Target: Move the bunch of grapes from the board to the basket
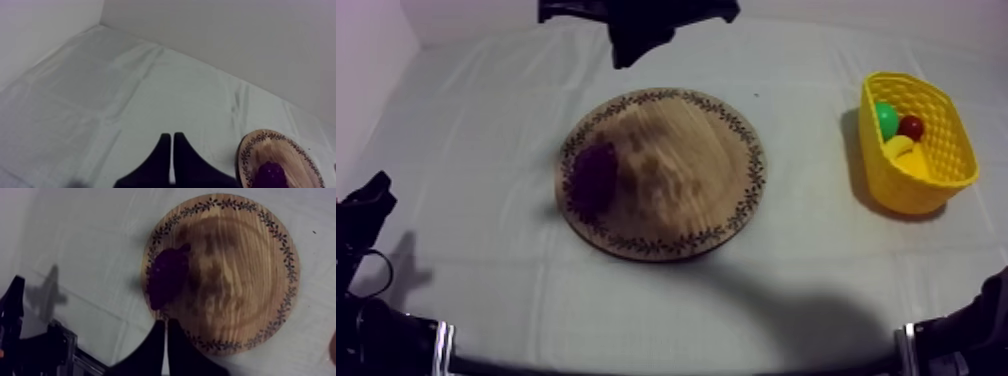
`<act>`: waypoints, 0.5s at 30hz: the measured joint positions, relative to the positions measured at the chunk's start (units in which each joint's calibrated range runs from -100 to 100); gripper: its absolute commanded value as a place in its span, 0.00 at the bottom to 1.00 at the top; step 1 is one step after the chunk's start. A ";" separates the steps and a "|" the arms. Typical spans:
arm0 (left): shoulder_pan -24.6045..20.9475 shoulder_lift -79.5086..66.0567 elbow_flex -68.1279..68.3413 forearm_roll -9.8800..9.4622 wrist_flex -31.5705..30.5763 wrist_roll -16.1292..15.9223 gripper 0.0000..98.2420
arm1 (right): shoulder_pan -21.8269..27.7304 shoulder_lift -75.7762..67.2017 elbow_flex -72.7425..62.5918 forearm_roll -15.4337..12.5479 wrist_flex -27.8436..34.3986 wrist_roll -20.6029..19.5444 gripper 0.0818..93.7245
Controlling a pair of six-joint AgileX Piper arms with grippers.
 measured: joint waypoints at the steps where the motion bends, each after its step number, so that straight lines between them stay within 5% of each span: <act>1: 0.00 0.00 0.00 0.00 0.00 0.00 0.00 | -0.04 1.39 -1.11 0.06 0.07 -0.49 0.00; 6: 0.00 0.00 0.00 0.00 0.00 0.00 0.00 | 0.22 6.63 -8.11 0.38 1.18 -2.16 0.06; 15: 0.00 0.00 0.00 0.00 0.00 0.00 0.00 | 0.35 8.65 -10.60 0.52 1.41 -2.71 0.42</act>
